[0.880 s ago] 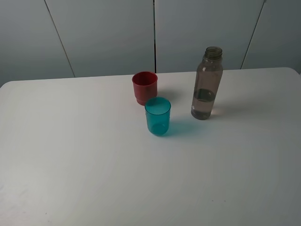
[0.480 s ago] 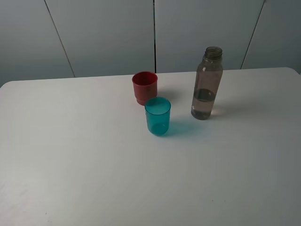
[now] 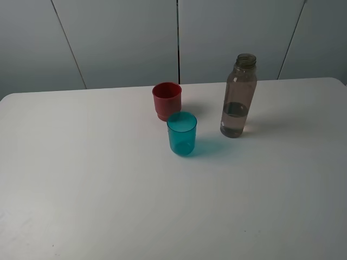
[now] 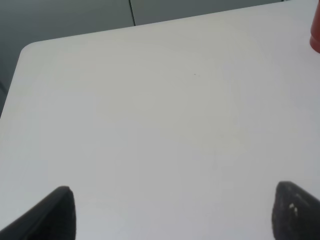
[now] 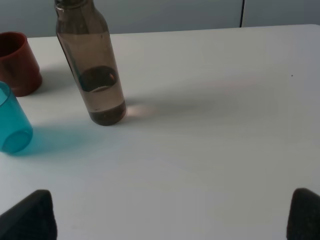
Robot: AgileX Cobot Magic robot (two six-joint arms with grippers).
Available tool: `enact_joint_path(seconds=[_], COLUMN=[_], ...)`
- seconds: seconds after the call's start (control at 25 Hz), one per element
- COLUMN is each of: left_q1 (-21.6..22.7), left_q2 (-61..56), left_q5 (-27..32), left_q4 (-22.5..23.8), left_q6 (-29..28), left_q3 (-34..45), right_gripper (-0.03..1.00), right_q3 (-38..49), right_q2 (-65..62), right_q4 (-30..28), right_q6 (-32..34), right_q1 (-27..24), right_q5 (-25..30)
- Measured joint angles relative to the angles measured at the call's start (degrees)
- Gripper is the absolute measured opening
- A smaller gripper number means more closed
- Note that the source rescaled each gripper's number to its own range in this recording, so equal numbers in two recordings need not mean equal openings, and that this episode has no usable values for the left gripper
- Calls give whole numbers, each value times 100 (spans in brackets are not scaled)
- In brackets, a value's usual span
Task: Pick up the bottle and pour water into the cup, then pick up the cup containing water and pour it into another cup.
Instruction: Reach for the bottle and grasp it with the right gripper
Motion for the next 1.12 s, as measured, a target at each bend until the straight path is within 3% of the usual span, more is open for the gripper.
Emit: enact_joint_path(seconds=[1.12], left_q1=[0], left_q2=[0], left_q5=[0], left_q4=[0], left_q6=[-11], left_q3=[0], right_gripper=[100], right_q3=[0], right_q2=[0], right_q4=[0], right_q6=[0], right_q1=[0], right_q5=[0])
